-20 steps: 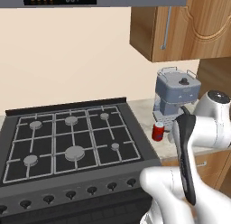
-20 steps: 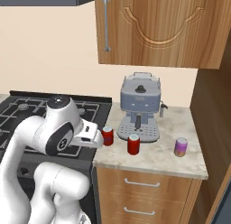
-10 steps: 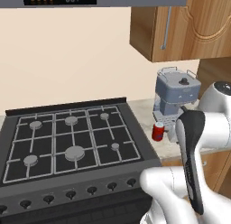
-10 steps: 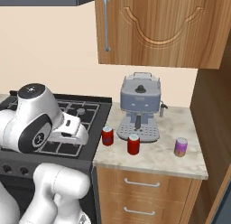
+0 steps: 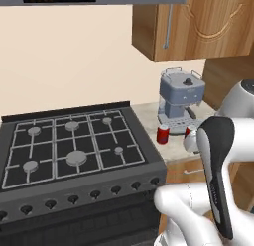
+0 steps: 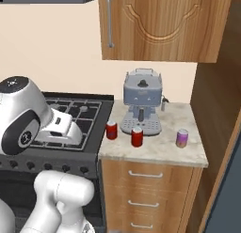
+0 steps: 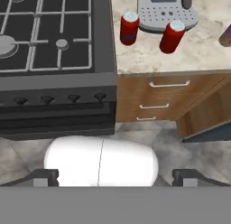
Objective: Four empty soda cans are scattered around the kitchen. Gather all the cans and cluster them next to the stove for recycling.
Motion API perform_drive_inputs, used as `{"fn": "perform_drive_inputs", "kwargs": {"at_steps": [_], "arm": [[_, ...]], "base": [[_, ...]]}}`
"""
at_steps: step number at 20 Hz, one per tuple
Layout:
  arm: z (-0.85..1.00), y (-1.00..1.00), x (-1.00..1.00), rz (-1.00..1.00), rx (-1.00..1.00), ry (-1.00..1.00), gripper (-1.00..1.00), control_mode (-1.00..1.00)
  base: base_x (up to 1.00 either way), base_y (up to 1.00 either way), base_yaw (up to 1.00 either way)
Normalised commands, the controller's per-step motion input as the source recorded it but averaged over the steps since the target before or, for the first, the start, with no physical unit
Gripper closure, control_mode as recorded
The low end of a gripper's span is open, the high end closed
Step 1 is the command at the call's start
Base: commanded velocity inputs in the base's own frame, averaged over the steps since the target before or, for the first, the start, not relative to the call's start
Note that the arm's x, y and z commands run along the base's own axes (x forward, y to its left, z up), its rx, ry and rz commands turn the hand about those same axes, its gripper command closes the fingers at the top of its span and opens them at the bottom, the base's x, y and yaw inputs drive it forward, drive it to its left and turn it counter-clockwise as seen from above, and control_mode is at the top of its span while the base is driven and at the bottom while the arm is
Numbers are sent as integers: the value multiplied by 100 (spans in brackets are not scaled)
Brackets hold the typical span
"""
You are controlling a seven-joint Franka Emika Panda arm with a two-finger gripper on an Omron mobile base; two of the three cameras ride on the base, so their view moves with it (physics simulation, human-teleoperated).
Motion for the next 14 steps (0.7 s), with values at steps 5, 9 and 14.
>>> {"fn": "perform_drive_inputs", "kwargs": {"at_steps": [5,9,14], "arm": [[0,0,0,0,0,0,-100,100],[0,0,0,0,0,0,-100,100],[0,0,0,0,0,0,-100,100]], "base": [[-100,11,-63],[-100,31,-76],[-85,17,-85]]}}
